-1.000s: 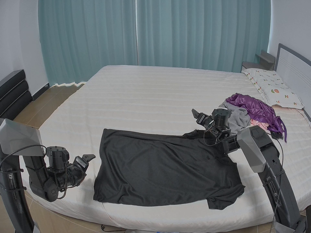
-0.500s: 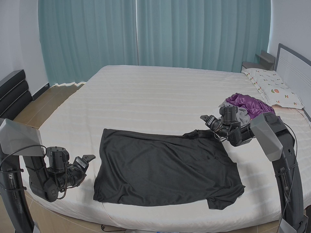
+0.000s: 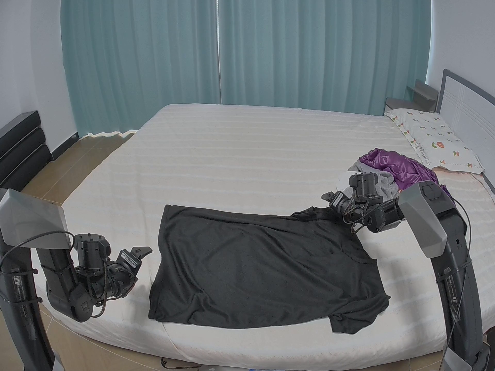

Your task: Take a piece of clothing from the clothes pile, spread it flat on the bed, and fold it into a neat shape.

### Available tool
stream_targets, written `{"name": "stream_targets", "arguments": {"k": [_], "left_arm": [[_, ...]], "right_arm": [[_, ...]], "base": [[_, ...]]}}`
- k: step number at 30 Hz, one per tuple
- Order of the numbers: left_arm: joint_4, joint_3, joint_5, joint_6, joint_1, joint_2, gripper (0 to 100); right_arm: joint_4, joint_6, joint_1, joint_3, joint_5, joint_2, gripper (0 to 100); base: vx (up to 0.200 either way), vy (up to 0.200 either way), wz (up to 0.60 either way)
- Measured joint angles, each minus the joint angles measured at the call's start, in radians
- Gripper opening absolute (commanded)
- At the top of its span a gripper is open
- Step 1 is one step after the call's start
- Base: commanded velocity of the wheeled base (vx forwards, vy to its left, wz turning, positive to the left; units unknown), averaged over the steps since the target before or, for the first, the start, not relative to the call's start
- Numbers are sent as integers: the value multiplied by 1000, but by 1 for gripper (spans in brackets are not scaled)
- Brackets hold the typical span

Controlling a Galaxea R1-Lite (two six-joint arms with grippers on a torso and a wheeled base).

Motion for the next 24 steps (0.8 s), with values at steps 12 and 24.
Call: {"name": "stream_targets", "arguments": {"k": [12,24], "left_arm": [[0,0,0,1,0,0,100],[0,0,0,1,0,1,100]], "right_arm": [[25,-1,2,-65,-33,57,0],[-108,-1,2,-107,-65,63,0]], "base": [[0,0,0],[0,0,0]]}}
